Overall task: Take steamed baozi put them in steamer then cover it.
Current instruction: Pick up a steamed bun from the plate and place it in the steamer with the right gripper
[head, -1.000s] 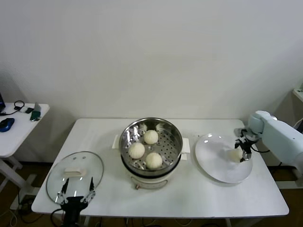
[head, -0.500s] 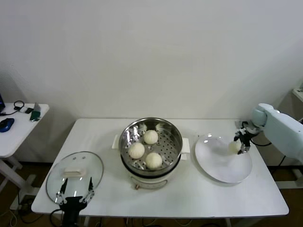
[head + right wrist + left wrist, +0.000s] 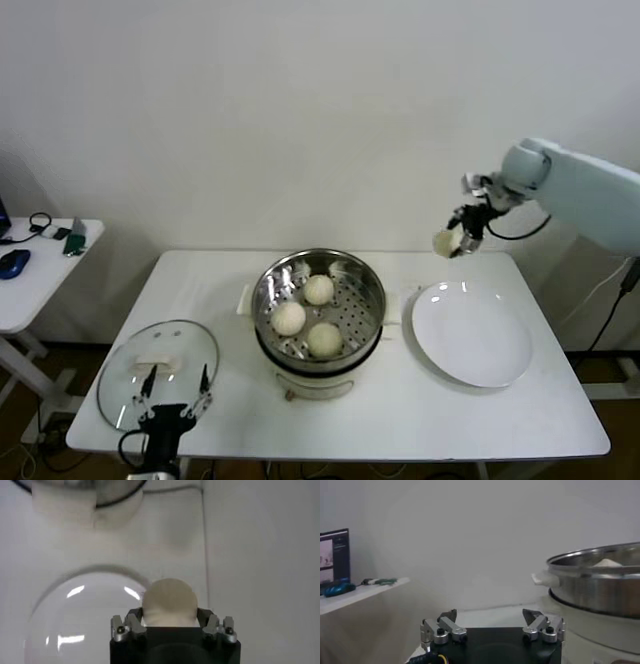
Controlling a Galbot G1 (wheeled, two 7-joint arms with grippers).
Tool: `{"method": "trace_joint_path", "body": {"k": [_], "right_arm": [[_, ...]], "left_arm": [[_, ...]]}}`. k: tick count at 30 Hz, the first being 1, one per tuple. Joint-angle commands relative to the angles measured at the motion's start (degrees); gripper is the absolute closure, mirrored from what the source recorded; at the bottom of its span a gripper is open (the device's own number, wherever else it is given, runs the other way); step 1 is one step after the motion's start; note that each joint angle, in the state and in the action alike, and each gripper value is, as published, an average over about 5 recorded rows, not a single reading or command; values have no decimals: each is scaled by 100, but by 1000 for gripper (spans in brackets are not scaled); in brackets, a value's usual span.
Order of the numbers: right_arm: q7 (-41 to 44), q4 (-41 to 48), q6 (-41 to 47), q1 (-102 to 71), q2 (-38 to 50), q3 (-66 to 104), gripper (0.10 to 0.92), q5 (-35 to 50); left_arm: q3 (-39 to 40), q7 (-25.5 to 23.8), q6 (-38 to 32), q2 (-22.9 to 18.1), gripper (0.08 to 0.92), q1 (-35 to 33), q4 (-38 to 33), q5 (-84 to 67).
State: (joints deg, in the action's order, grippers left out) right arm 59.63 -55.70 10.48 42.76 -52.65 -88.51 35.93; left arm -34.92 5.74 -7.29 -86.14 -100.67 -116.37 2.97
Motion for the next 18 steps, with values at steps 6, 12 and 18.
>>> {"method": "trace_joint_path", "body": {"k": [6, 12, 18], "right_arm": [[-789, -2426, 800, 2268, -722, -2111, 321, 2473], [-1177, -2744, 983, 1836, -1046, -2061, 321, 2479], [-1505, -2699, 1174, 1104, -1459, -1858, 321, 2419]], "left_arm": [[311, -3, -5, 137, 177, 13, -59, 32], [355, -10, -1, 168, 177, 51, -71, 66], [322, -9, 43, 224, 177, 151, -100, 72]]}}
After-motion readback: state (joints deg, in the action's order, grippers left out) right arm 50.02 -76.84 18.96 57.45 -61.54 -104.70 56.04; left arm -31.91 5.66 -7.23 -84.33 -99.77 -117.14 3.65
